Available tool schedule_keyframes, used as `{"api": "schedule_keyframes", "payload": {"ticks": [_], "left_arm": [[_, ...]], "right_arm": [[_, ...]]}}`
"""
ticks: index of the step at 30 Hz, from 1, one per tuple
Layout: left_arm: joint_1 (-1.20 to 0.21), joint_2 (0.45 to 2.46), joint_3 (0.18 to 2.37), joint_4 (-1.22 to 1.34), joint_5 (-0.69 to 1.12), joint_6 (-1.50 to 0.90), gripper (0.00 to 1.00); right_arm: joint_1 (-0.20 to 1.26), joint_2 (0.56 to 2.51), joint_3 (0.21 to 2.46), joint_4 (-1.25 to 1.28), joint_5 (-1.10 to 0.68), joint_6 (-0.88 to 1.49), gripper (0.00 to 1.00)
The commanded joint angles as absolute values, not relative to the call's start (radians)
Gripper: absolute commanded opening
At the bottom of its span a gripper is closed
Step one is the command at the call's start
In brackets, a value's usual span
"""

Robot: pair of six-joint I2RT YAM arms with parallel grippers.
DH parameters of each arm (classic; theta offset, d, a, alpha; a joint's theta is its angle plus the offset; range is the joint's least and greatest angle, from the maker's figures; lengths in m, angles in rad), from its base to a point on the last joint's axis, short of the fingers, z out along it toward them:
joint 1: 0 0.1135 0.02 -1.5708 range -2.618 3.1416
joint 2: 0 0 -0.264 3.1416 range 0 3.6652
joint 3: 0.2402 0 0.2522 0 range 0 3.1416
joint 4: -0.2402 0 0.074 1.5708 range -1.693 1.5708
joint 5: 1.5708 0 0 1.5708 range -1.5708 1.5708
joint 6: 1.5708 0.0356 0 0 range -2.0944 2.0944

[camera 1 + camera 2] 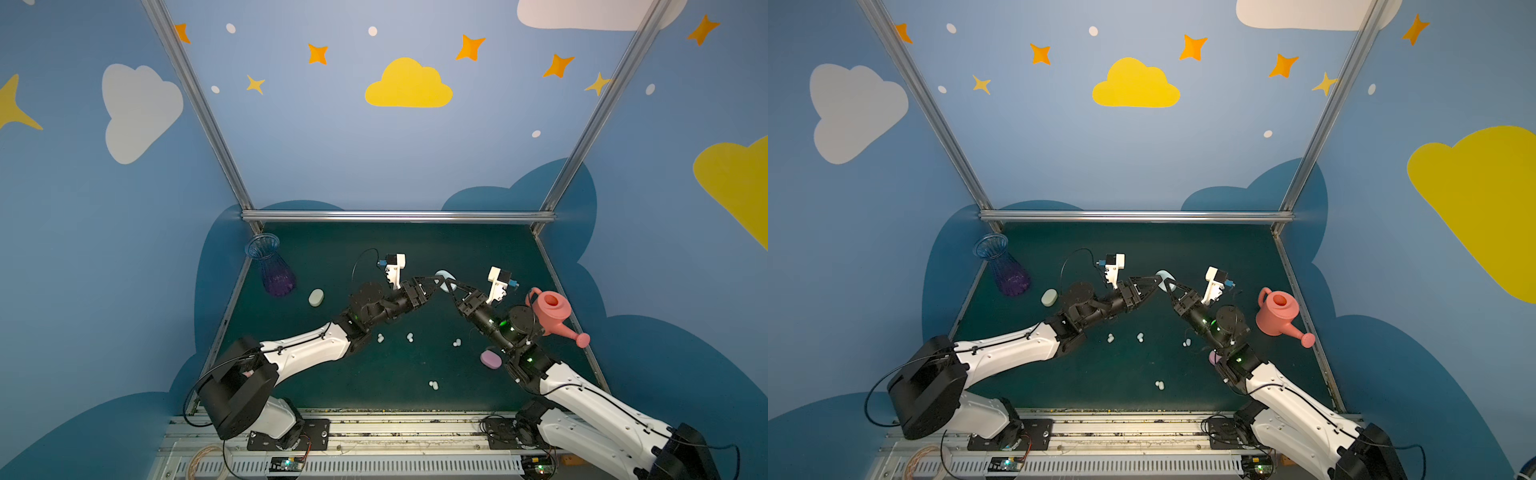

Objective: Insert wireless bluetooth earbuds into charging case
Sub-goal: Pass the charging case.

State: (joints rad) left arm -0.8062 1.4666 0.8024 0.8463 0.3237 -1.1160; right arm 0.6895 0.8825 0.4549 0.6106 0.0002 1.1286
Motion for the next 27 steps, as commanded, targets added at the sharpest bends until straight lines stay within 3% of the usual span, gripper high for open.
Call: {"api": "schedule_keyframes", "payload": {"ticks": [1,11,27], "left_arm": [[-0.807,1.481,0.837,0.931,0.312,-1.126,0.63],[-0.807,1.496,0.821,1.019,0.28,-1.167,0.43],[-0.81,1.498,0.82,1.034,0.277,-1.175,0.21]], "right_arm": [[0.719,0.898,0.45,0.678,0.051,1.136,0.21],[0.77,0.931,0.44,0.742,0.119,1.176,0.2],[0.79,0.933,0.47,0.659,0.116,1.194,0.22]]}}
